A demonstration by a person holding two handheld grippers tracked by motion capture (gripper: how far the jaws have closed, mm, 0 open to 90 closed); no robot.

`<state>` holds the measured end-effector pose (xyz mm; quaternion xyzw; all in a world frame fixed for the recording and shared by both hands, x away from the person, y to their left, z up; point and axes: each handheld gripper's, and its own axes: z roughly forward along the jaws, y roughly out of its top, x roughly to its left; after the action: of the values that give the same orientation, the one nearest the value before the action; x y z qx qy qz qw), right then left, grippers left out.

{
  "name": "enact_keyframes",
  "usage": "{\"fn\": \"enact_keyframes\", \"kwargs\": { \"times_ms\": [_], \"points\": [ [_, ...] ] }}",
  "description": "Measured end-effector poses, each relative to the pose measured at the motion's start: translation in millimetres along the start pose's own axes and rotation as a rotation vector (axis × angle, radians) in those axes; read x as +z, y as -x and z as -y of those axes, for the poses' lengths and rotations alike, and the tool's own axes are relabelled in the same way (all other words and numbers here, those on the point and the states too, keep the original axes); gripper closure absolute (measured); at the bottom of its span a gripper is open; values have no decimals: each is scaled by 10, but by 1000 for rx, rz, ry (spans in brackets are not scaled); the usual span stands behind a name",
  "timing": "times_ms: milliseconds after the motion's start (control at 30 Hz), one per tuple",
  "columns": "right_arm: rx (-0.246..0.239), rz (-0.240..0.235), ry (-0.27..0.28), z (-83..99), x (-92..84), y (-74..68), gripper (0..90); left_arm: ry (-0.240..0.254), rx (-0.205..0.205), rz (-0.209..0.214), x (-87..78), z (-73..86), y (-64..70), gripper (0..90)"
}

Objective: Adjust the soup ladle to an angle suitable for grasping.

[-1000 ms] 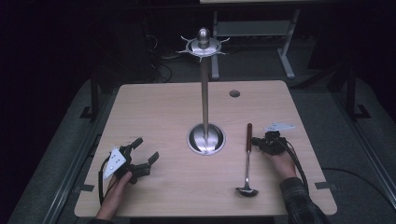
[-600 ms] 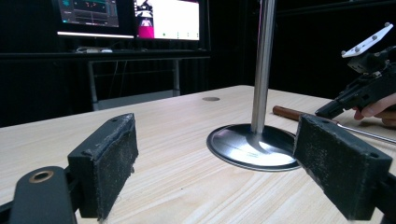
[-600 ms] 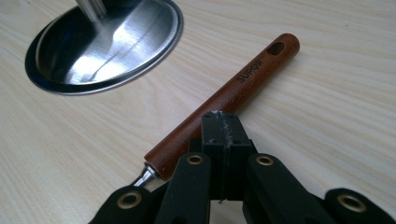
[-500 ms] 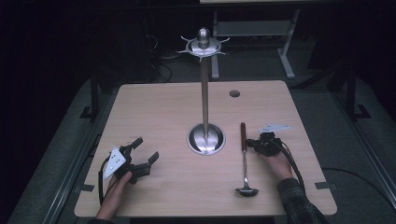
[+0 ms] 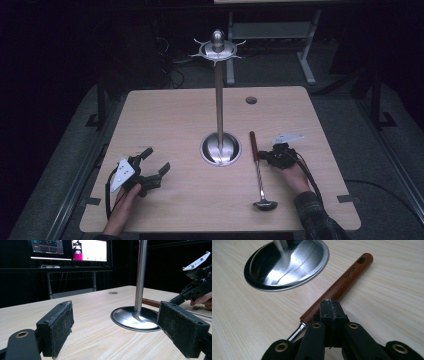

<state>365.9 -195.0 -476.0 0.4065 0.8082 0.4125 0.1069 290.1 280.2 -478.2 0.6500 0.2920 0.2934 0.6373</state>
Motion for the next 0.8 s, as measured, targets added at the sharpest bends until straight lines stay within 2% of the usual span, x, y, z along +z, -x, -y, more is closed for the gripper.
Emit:
{"fn": "enact_keyframes", "kwargs": {
  "times_ms": [400, 467, 800],
  "points": [
    [-22, -45, -15, -33, 56, -121, 896, 0, 1, 0, 0, 0, 0, 131],
    [-47, -46, -14, -35, 67, -127, 896, 0, 1, 1, 0, 0, 0, 131],
    [-68, -57, -21, -48, 88, -174, 895, 0, 1, 1, -1, 0, 0, 131]
  ]
}}
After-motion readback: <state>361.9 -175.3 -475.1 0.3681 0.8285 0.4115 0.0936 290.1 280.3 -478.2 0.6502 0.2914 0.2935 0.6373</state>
